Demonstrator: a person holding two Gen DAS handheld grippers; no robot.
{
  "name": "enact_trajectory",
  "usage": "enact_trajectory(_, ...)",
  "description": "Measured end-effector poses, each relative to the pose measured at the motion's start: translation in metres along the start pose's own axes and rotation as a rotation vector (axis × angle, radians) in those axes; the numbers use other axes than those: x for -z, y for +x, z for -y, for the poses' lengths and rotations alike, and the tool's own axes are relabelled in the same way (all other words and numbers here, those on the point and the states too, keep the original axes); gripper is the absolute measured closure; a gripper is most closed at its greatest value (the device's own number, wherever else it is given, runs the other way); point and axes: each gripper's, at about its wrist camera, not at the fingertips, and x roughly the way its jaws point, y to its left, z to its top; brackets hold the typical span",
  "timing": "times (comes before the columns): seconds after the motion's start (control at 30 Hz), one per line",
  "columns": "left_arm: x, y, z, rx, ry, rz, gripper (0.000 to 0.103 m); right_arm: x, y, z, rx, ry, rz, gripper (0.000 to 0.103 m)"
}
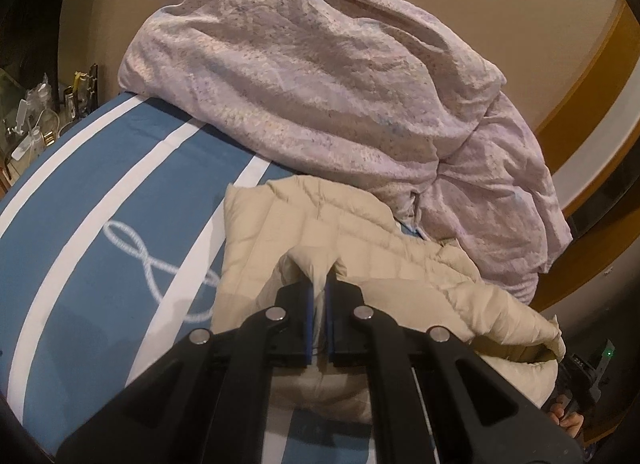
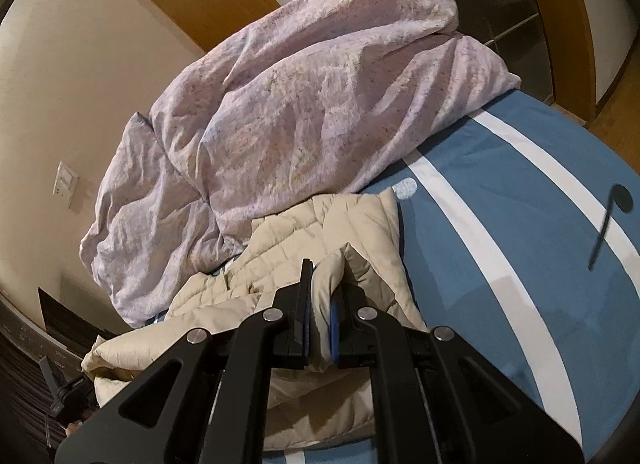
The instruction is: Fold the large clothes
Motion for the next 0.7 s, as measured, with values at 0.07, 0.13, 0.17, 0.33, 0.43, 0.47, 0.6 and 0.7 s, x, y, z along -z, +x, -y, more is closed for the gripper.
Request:
enact_trajectory(0.07, -0.005, 0.008, 0.001, -0.006, -0.005, -0.004, 0.098, -0.006, 0.009, 0.000, 0.003, -0.003, -0.006, 0.096)
enact_trajectory(0.13, -0.010, 0.018, 0.002, -0.017, -0.008, -0.008, 0.098, -0.013, 0.019, -0.001, 0.007, -0.009, -0.013, 0.096)
enact_trajectory(0.17, -0.012, 0.023, 0.003, -0.023, -0.008, -0.011, 0.098, -0.015, 0.023, -0.001, 0.008, -0.011, -0.016, 0.096)
enact_trajectory(0.33, -0.024, 0.046, 0.006, -0.056, -0.012, -0.026, 0.098, -0.028, 0.046, 0.001, 0.018, -0.014, -0.038, 0.096)
enact_trajectory(0.43, -0.030, 0.059, 0.007, -0.076, -0.012, -0.036, 0.098, -0.034, 0.059, 0.002, 0.026, -0.016, -0.052, 0.096)
enact_trajectory(0.47, -0.031, 0.063, 0.007, -0.084, -0.011, -0.039, 0.098, -0.035, 0.064, 0.003, 0.029, -0.014, -0.059, 0.096)
enact_trajectory(0.6, -0.037, 0.079, 0.006, -0.105, -0.013, -0.055, 0.098, -0.038, 0.080, 0.005, 0.039, -0.012, -0.081, 0.096)
enact_trajectory(0.7, -0.042, 0.091, 0.005, -0.120, -0.017, -0.068, 0.098, -0.041, 0.091, 0.008, 0.045, -0.010, -0.096, 0.096)
